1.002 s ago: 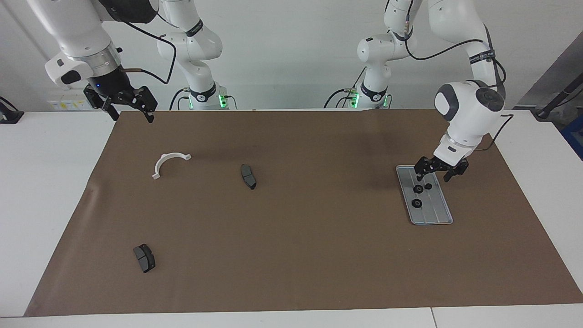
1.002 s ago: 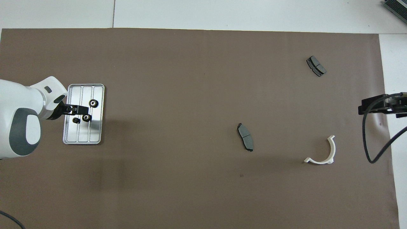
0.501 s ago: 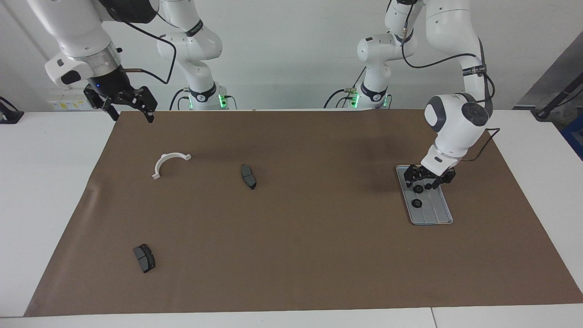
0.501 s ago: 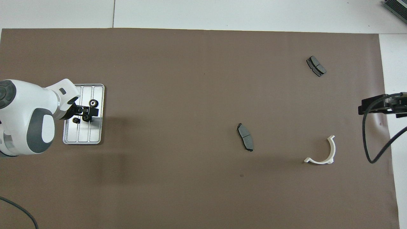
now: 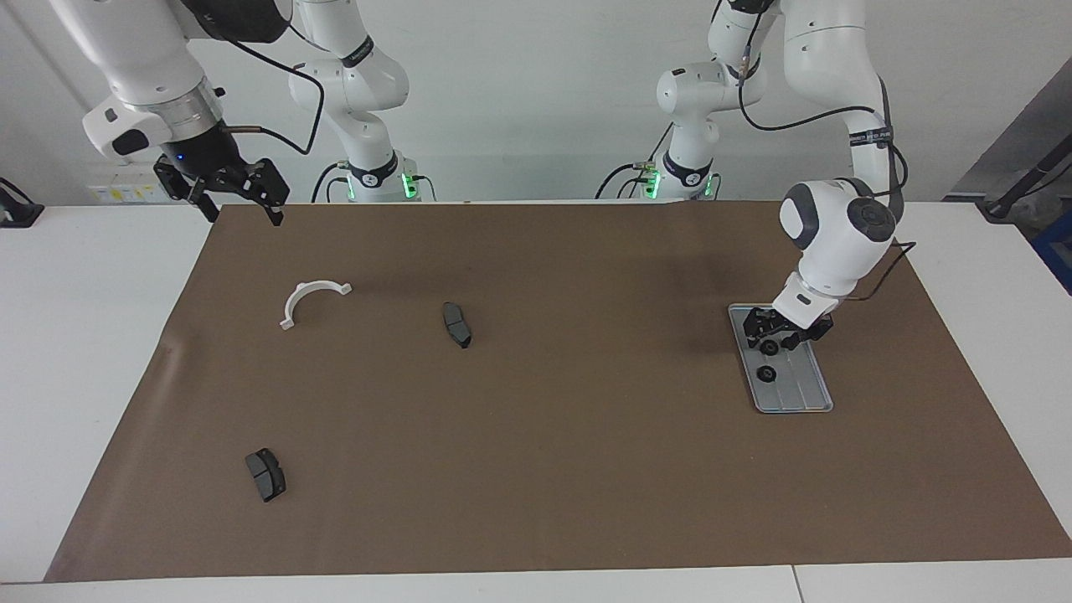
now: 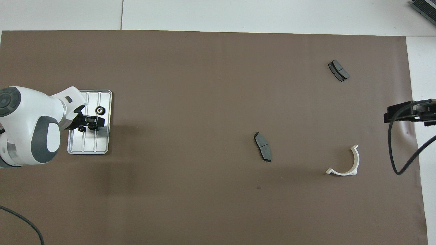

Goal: Place bearing gear from tray to pile
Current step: 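Lift the black gear out of the tray with the left gripper, then carry the gear to mid-table and release it with the left gripper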

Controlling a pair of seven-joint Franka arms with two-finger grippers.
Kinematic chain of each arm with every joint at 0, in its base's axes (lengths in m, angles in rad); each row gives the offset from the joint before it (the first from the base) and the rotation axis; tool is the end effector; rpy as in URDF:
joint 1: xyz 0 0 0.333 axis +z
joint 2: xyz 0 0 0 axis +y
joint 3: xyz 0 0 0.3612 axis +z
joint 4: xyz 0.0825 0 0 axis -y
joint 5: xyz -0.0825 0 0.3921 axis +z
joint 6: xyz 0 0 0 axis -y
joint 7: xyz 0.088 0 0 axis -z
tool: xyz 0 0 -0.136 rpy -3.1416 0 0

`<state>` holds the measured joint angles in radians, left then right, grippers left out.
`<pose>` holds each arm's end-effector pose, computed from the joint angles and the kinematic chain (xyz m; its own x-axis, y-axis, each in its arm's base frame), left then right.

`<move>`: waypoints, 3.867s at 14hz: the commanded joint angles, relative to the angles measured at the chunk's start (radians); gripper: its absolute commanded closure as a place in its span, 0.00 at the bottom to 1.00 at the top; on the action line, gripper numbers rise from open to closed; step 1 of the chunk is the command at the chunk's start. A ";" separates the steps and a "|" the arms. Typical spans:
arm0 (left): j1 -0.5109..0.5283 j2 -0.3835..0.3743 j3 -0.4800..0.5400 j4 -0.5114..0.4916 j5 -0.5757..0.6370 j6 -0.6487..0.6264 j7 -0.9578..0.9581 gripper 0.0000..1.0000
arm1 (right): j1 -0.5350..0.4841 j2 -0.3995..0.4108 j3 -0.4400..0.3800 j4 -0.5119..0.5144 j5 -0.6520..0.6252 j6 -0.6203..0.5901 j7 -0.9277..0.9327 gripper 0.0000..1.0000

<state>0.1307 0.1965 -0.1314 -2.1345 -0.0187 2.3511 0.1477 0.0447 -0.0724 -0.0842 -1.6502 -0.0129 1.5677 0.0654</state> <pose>0.5832 0.0003 0.3275 0.9909 -0.1317 0.0268 -0.1326 -0.9905 0.0356 0.5350 -0.0247 0.6419 0.9945 -0.1045 -0.0099 -0.1044 -0.9945 0.0075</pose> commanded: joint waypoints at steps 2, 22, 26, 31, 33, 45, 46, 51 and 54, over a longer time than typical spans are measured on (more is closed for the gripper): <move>0.010 -0.005 -0.001 -0.036 0.003 0.020 0.001 0.28 | -0.008 -0.023 0.004 -0.022 0.011 -0.005 -0.024 0.00; 0.029 0.035 -0.001 -0.048 0.003 0.079 -0.062 0.51 | -0.008 -0.023 0.004 -0.022 0.011 -0.005 -0.024 0.00; 0.029 0.035 -0.001 -0.033 0.003 0.057 -0.062 0.62 | -0.008 -0.023 0.004 -0.022 0.011 -0.005 -0.024 0.00; 0.027 0.040 -0.001 0.022 0.003 -0.004 -0.063 0.69 | -0.008 -0.023 0.004 -0.022 0.011 -0.005 -0.024 0.00; 0.021 0.063 -0.001 0.085 0.003 -0.057 -0.066 0.69 | -0.008 -0.023 0.004 -0.022 0.011 -0.005 -0.024 0.00; -0.311 0.038 -0.008 0.142 0.003 -0.130 -0.727 0.67 | -0.008 -0.023 0.004 -0.022 0.011 -0.005 -0.024 0.00; -0.350 0.037 -0.008 0.142 0.003 -0.128 -0.793 0.67 | -0.008 -0.021 0.004 -0.022 0.011 -0.005 -0.024 0.00; -0.512 0.035 -0.010 0.142 0.003 -0.078 -1.077 0.67 | -0.008 -0.023 0.004 -0.022 0.011 -0.005 -0.024 0.00; -0.583 0.038 -0.010 0.139 0.003 -0.017 -1.213 0.67 | -0.008 -0.023 0.004 -0.022 0.011 -0.003 -0.024 0.00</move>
<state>-0.4088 0.2436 -0.1584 -1.9921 -0.0226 2.3022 -0.9942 0.0447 -0.0724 -0.0842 -1.6502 -0.0129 1.5677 0.0654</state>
